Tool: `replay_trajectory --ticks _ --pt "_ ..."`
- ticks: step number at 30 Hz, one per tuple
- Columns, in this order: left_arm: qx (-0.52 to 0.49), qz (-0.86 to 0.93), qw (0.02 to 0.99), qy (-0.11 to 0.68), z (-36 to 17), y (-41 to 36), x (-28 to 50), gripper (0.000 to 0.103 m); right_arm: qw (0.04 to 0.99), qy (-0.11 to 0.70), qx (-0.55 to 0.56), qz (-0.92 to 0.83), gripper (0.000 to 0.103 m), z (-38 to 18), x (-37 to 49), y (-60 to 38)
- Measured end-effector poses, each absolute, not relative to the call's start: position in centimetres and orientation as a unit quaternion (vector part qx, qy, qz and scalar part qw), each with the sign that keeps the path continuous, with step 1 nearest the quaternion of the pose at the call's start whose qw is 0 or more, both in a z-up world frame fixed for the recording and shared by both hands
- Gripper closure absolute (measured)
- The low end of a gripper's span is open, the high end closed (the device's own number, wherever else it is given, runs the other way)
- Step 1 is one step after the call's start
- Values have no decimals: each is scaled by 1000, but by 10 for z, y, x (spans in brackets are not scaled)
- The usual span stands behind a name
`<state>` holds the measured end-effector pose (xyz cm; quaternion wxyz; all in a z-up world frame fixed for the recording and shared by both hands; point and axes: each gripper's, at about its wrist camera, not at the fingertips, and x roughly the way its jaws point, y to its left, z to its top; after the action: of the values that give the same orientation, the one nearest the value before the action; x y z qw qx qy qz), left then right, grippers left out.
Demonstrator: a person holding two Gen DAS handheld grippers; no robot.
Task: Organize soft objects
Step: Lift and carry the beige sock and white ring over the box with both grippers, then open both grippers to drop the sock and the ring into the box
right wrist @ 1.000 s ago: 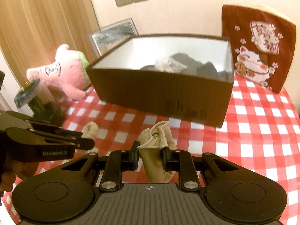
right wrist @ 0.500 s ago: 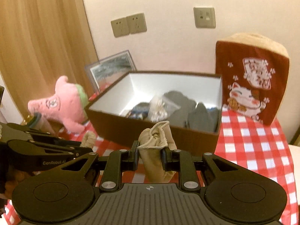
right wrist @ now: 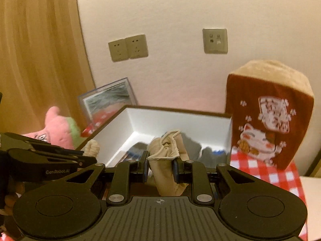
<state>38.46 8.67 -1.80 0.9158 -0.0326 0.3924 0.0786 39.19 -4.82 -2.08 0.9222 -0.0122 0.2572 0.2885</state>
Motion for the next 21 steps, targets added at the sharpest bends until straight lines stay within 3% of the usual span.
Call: replay_trajectory --ticks 21 --pt "-8 82 909 409 -32 115 489 84 927 283 -43 242 80 -35 508 -34"
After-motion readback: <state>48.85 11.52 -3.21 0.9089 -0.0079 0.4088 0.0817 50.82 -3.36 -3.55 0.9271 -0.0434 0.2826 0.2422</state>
